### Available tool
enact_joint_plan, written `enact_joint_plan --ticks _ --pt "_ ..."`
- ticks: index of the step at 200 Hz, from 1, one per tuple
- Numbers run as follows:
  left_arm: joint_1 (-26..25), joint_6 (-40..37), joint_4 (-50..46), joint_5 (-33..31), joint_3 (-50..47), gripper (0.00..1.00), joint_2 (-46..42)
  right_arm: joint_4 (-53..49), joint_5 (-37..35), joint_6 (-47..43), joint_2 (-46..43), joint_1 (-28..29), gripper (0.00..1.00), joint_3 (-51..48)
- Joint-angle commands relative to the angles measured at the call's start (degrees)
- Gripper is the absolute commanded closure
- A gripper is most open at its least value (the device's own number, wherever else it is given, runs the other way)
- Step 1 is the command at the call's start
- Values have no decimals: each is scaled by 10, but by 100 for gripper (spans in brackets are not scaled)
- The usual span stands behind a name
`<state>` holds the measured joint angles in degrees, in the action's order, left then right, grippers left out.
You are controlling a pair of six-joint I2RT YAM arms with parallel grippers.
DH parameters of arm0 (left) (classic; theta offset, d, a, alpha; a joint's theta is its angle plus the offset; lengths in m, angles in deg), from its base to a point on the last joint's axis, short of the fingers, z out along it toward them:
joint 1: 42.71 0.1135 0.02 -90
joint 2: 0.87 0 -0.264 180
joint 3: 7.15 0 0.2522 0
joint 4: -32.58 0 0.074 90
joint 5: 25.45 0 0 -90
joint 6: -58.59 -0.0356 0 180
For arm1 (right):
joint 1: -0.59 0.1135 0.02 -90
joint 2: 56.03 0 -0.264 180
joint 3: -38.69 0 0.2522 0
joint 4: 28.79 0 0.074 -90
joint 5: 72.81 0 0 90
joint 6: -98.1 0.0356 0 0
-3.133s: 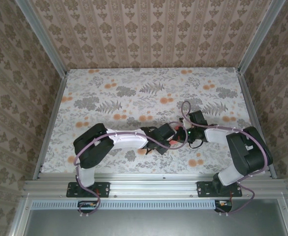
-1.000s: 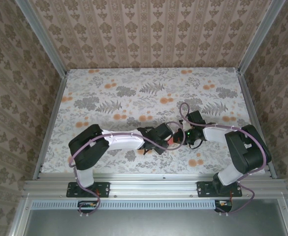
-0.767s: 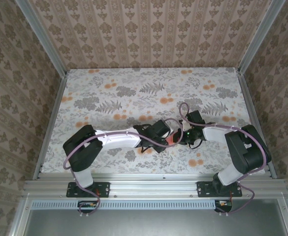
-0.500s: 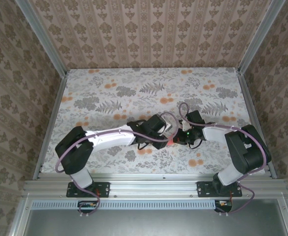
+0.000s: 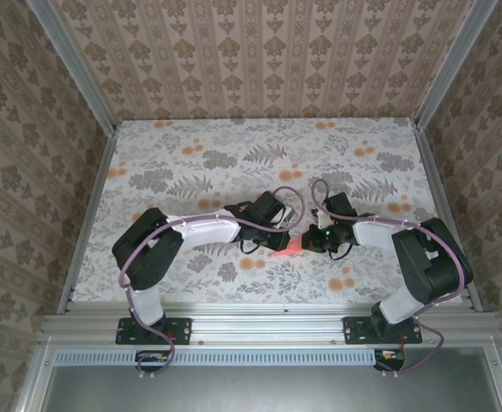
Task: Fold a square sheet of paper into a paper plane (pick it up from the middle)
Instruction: Fold the wing for the fifth time at the center of the table.
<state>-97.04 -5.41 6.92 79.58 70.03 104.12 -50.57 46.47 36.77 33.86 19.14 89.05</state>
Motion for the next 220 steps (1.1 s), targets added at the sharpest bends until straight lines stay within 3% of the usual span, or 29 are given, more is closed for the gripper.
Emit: enact_joint_plan --ticks 1,220 --pt "0 10 11 20 8 89 7 -44 -40 -3 5 5 100 -8" --pt "-10 13 50 70 -21 92 50 -31 -40 9 -6 9 98 -19"
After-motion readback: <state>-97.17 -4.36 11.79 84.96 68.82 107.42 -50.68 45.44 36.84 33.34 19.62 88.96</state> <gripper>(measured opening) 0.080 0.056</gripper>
